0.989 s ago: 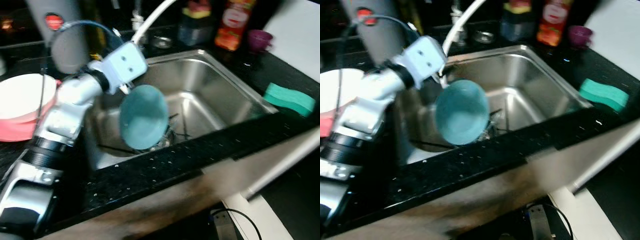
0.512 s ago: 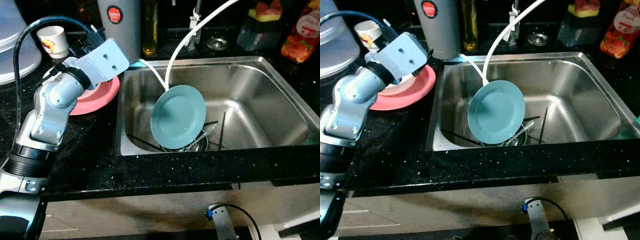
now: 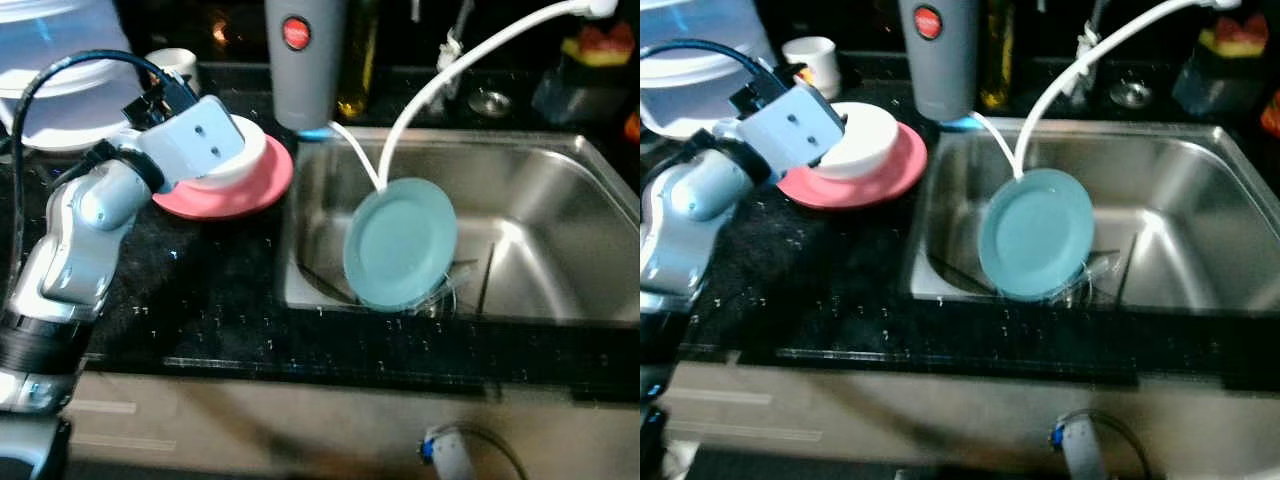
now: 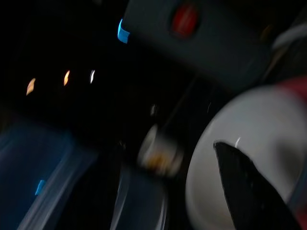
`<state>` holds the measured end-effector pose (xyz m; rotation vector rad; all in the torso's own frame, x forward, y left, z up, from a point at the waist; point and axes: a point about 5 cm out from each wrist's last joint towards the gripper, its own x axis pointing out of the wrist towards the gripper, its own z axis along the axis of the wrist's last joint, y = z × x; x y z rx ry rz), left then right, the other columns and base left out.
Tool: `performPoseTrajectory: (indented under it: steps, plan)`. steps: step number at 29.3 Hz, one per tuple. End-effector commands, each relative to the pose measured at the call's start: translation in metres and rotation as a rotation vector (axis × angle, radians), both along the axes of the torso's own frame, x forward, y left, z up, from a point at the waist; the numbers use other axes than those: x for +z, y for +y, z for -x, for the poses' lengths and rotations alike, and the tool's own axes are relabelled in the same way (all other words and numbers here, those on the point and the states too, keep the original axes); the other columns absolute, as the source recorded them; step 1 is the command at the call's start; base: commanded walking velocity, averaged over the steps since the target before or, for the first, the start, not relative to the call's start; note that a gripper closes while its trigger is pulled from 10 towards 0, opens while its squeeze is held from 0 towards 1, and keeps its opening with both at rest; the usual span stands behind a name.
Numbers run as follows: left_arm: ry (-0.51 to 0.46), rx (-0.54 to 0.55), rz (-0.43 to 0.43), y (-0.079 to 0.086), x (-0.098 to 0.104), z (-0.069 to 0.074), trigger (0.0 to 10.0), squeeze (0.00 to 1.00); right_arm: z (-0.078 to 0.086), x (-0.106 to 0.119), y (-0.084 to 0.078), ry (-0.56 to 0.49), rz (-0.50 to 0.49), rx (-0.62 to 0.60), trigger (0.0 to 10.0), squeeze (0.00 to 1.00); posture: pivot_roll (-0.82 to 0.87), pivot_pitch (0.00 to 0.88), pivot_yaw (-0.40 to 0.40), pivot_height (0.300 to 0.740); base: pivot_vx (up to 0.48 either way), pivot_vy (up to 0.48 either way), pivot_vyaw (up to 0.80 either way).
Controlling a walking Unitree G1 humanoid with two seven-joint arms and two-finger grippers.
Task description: Kitchen organization
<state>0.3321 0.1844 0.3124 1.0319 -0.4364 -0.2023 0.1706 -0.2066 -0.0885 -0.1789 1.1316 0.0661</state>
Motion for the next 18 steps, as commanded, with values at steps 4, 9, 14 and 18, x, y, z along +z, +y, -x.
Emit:
performPoseTrajectory:
  steps: [4,9,14,18]
  plan:
    - [0.021,0.001,-0.018,0.0002,-0.0050,0.0022,10.0,0.00,-0.0125,0.0058,0.0003,-0.044,0.002,0.012,10.0,0.00,0.04,0.130,-0.007,0.740,0.000,0.000,0.79]
    - [0.033,-0.011,-0.006,-0.0013,-0.0069,0.0019,10.0,0.00,-0.0108,0.0052,-0.0027,-0.026,0.036,-0.008,10.0,0.00,0.04,0.132,-0.010,0.740,0.000,0.000,0.00]
    - [0.035,-0.023,0.003,-0.0013,-0.0067,0.0006,10.0,0.00,-0.0101,0.0050,-0.0038,-0.014,0.048,0.003,10.0,0.00,0.04,0.131,-0.013,0.740,0.000,0.000,0.00]
    - [0.037,-0.038,-0.006,0.0011,-0.0071,-0.0032,10.0,0.00,-0.0085,0.0045,-0.0051,0.010,0.065,0.013,10.0,0.00,0.03,0.129,-0.018,0.740,0.000,0.000,0.00]
